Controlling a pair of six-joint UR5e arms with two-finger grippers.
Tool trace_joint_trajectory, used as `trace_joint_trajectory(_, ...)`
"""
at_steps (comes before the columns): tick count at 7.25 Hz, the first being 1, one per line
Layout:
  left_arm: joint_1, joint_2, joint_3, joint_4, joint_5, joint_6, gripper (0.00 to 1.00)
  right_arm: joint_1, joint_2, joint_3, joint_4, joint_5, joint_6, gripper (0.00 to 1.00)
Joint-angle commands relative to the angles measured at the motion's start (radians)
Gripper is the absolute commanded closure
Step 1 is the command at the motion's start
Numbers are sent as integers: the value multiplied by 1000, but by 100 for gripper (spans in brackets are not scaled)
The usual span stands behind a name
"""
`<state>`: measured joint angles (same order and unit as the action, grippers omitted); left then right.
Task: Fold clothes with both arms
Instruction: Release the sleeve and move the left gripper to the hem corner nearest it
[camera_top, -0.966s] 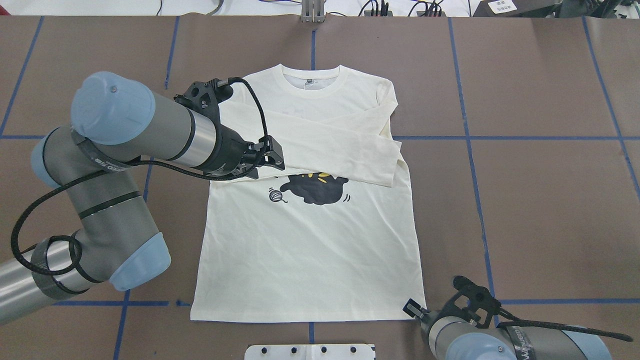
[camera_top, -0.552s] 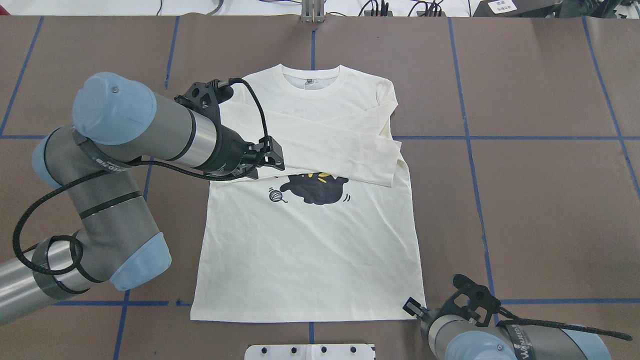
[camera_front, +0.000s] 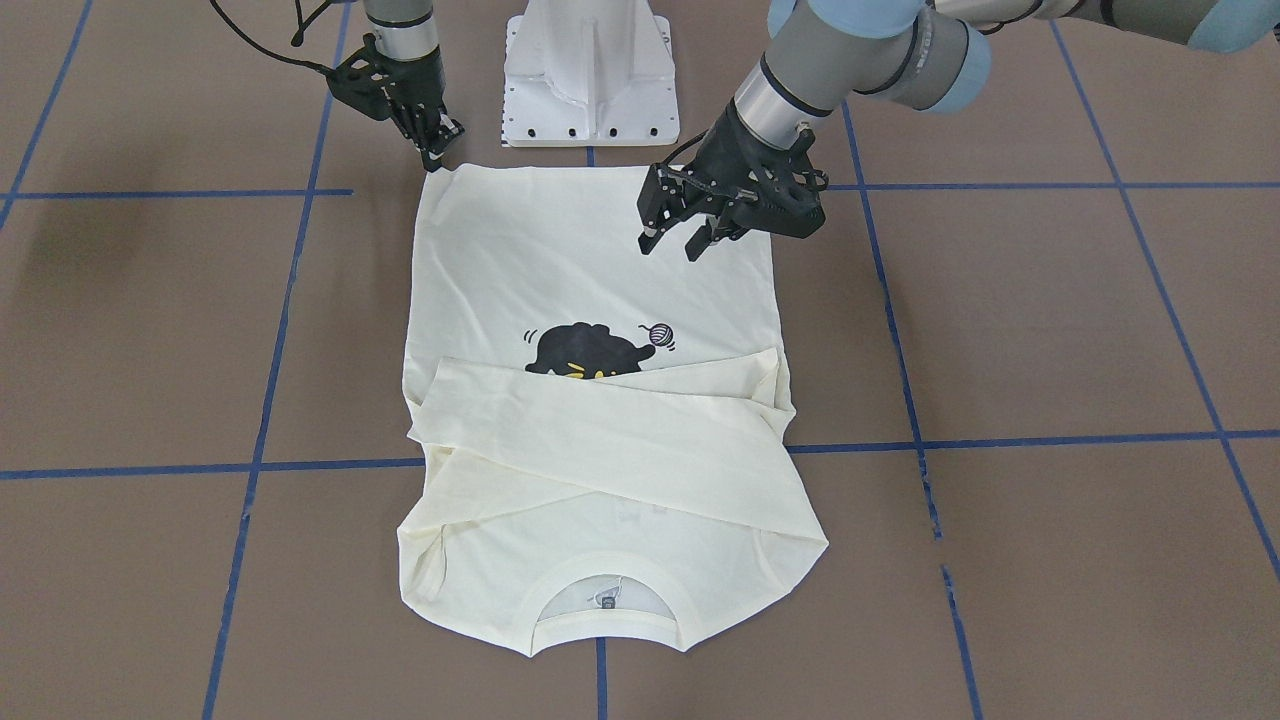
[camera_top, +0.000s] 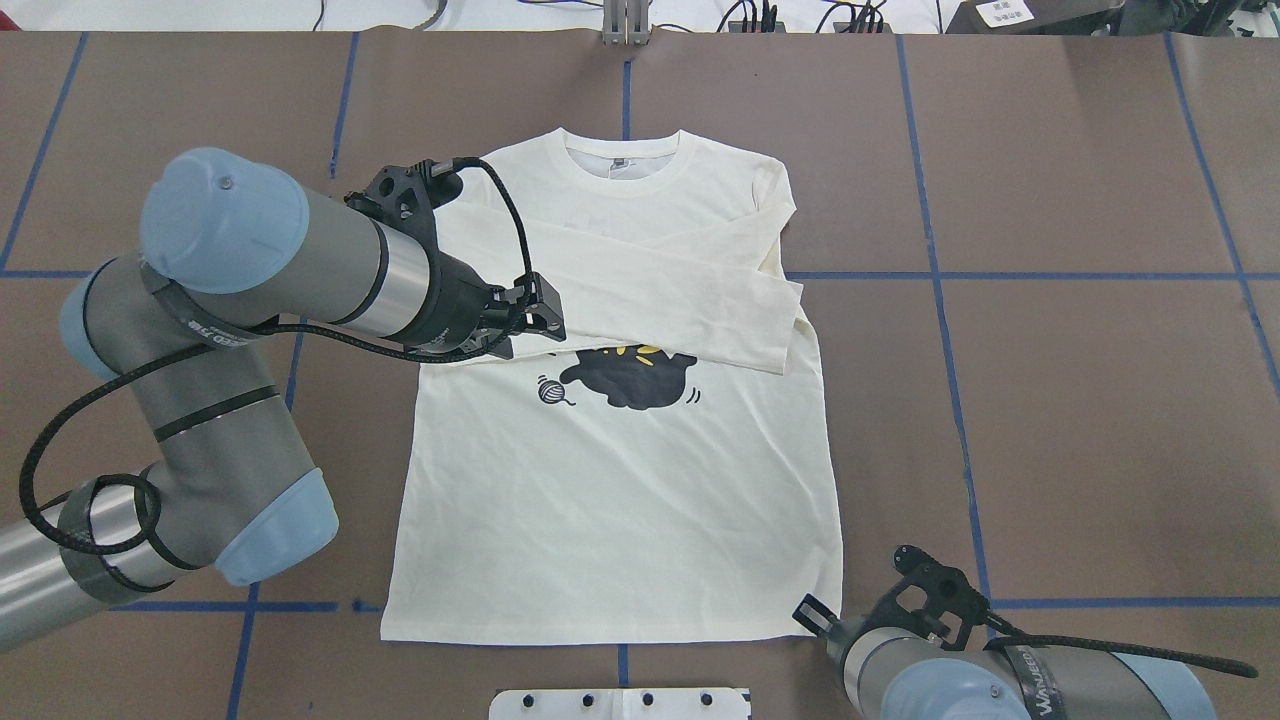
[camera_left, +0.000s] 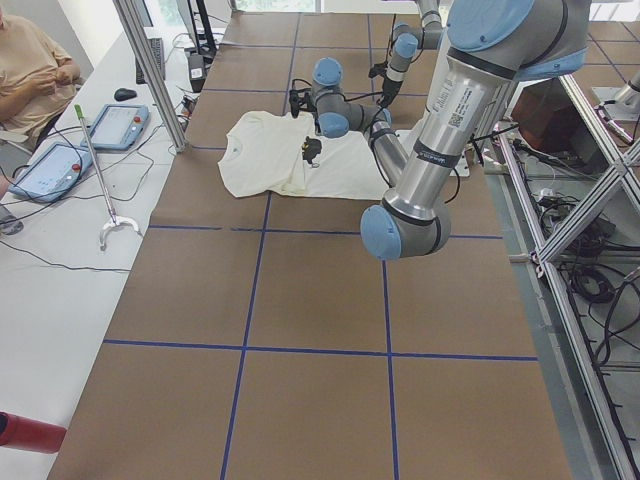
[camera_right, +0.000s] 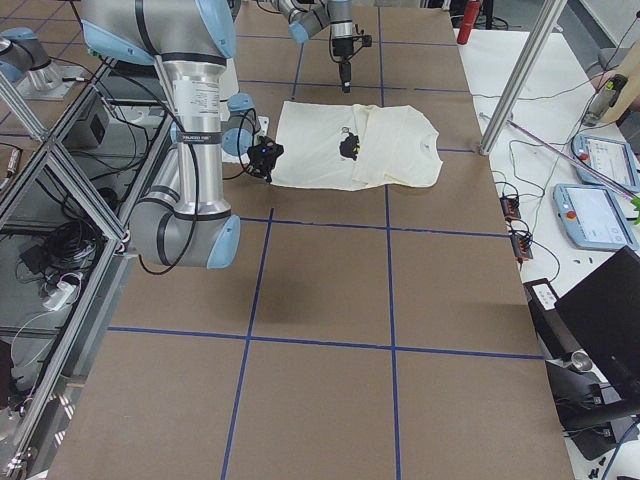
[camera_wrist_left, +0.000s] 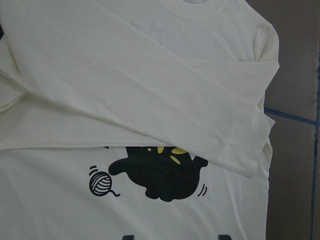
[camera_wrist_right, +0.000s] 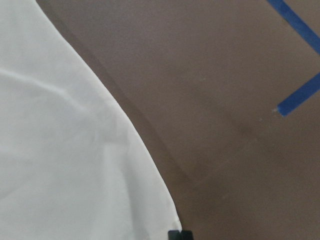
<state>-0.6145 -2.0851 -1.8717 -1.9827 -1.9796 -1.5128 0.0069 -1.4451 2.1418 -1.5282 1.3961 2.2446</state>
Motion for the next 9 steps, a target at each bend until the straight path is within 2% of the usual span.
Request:
trace_joint_trajectory(1, 92, 66, -88, 77, 150, -93, 36, 34, 3, 23, -1, 13, -5, 100)
trace_joint_trajectory(2, 228, 106, -174, 222, 341, -96, 37, 59, -1, 36, -16, 42, -10, 100)
trace_joint_trajectory(3, 296, 203, -235, 276, 408, -102, 39, 67, -1, 40, -42, 46, -13, 100)
trace_joint_trajectory(4, 335, 317, -306, 274, 412, -101, 44, 65, -1, 49, -64, 47, -14, 100)
trace_joint_trajectory(7, 422, 359, -262, 275, 398, -266, 45, 64, -1, 50, -66, 47, -14, 100)
trace_joint_trajectory(8, 447, 359, -203, 271, 401, -286, 44, 62, -1, 50, -66, 47, -14, 100)
trace_joint_trajectory(9, 447, 355, -205, 271, 395, -287, 44, 62, -1, 50, -66, 47, -14, 100)
